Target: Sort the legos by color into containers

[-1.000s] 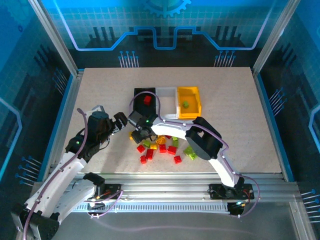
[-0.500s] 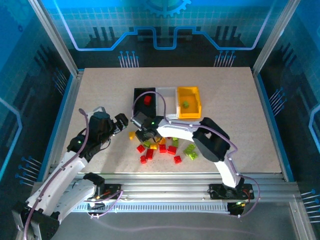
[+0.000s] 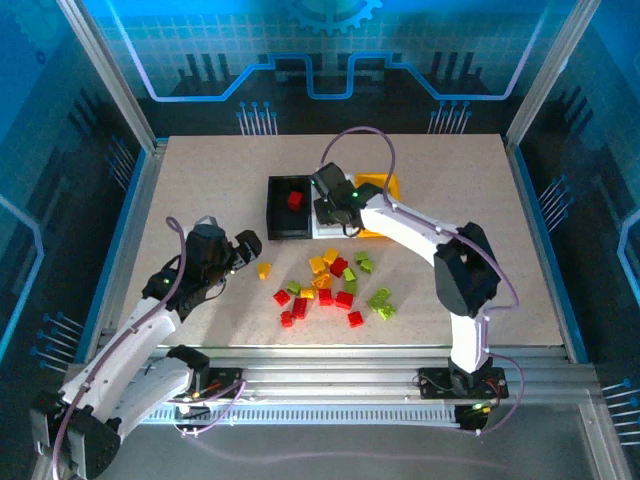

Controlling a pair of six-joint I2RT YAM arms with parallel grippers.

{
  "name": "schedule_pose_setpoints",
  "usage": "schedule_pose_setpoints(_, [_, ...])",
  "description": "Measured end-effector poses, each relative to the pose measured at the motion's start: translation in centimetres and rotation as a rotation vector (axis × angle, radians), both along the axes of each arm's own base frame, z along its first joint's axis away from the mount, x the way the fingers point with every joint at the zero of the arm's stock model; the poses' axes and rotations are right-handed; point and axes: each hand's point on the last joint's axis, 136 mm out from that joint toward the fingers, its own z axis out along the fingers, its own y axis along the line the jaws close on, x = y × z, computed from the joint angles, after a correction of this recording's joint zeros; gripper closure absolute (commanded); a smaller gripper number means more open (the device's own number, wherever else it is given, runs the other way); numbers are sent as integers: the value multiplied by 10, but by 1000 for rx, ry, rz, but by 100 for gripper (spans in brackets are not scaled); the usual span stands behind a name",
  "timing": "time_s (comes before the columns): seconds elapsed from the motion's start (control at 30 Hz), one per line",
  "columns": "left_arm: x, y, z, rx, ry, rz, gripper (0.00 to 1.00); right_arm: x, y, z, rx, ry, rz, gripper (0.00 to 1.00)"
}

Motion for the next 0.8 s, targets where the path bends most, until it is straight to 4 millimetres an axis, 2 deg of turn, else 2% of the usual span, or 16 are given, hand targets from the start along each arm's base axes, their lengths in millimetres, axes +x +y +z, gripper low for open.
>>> schedule_pose_setpoints(0.17, [0, -2, -4, -10, 15, -10, 1, 29, -8, -28, -41, 57, -62, 57])
schedule_pose_setpoints(0.27, [0, -5, -5, -20, 22, -21, 1, 40, -11, -36, -52, 76, -84, 45])
schedule_pose_setpoints(0.37, [0, -7, -9, -25, 36, -30, 1, 47, -10, -33, -47, 75, -91, 38])
schedule_pose_setpoints(0.5, [1, -9, -13, -30, 52, -38, 1, 49, -8, -21, -33, 58, -87, 34])
schedule_pose_setpoints(0.6, [2, -12, -14, -37, 55, -46, 1, 43, -11, -9, -18, 50, -83, 31])
schedule_pose_setpoints(0.67, [3, -13, -14, -42, 53, -52, 1, 30, -17, 2, -2, 48, -79, 30])
schedule_pose_setpoints(0.8, [4, -15, -14, -50, 53, -58, 1, -20, -36, 24, 28, 48, -60, 29])
